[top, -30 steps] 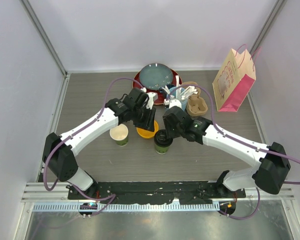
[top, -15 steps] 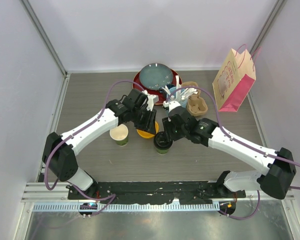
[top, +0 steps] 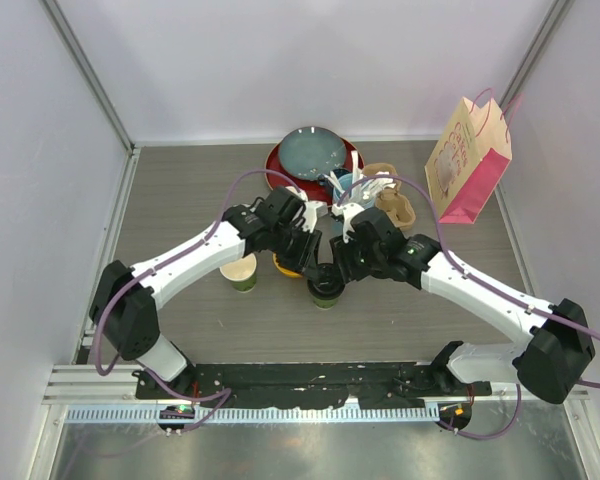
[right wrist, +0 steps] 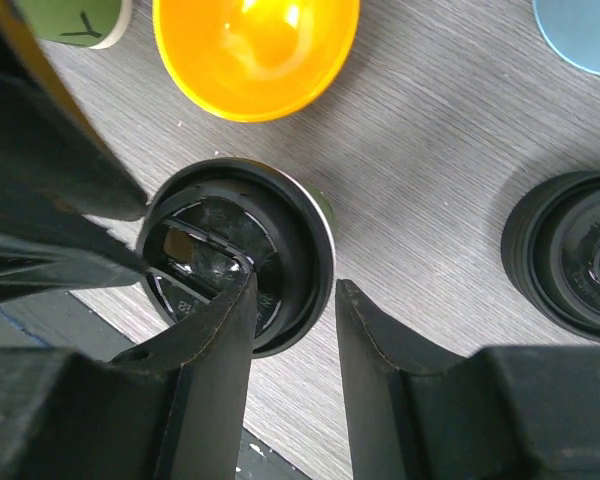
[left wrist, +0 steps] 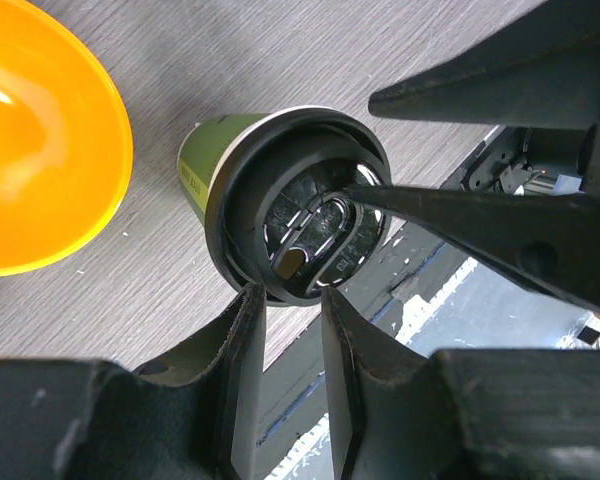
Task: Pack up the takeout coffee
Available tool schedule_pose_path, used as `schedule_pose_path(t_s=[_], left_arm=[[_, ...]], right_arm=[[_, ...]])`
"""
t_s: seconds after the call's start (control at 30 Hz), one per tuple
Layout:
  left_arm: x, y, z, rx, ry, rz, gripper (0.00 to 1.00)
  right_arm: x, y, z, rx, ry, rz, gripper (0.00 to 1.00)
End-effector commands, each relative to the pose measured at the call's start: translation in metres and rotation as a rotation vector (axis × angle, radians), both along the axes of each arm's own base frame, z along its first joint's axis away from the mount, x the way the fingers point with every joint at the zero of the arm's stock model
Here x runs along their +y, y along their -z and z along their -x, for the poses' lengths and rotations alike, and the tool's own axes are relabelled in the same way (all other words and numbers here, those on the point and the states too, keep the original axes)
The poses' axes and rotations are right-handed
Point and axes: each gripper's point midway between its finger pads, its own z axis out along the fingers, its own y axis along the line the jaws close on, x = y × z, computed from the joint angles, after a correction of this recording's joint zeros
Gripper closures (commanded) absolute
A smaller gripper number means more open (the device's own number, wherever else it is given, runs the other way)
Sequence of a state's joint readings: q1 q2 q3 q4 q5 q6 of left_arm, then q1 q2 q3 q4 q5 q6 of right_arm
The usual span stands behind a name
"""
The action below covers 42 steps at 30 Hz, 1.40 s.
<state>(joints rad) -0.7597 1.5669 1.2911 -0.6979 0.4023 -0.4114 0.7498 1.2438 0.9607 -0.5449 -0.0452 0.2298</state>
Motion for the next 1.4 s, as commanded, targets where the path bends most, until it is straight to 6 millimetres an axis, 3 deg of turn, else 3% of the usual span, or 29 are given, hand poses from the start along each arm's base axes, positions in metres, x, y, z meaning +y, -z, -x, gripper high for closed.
schedule_pose_path(t_s=[0.0,0.2,0.43,0.7,0.73,1.07,1.37], left_arm=[[-0.008,0.0,-0.004,-0.02,0.018,0.017,0.67],[-0.007,0.014,-0.007,-0.011,0.007,-0.018,0.68],[-0.007,0.014,-0.014,-0.038,0.004,-0.041,0.69],[-0.006,0.024,-0.015,-0.03,0.001,-0.055,0.69],[-0.005,0.029,-0.014,-0.02,0.001,-0.064,0.7],[0.001,0.06,-0.005,0.037,0.016,-0.115,0.74],[0.003,0.047,-0.01,-0.007,0.031,-0.11,0.74]], right_arm=[[0.02,-0.021,-0.002,-0.054,-0.085,-0.103,0.58],[0.023,-0.026,-0.003,-0.079,-0.097,-0.123,0.59],[0.021,-0.009,-0.001,-0.051,-0.093,-0.098,0.65],[0.013,0.022,0.012,0.033,-0.004,-0.13,0.71],[0.009,0.033,0.017,0.053,0.006,-0.122,0.73],[-0.001,0.067,0.046,0.147,0.081,-0.137,0.81],[-0.022,0.098,0.064,0.224,0.148,-0.073,0.89]])
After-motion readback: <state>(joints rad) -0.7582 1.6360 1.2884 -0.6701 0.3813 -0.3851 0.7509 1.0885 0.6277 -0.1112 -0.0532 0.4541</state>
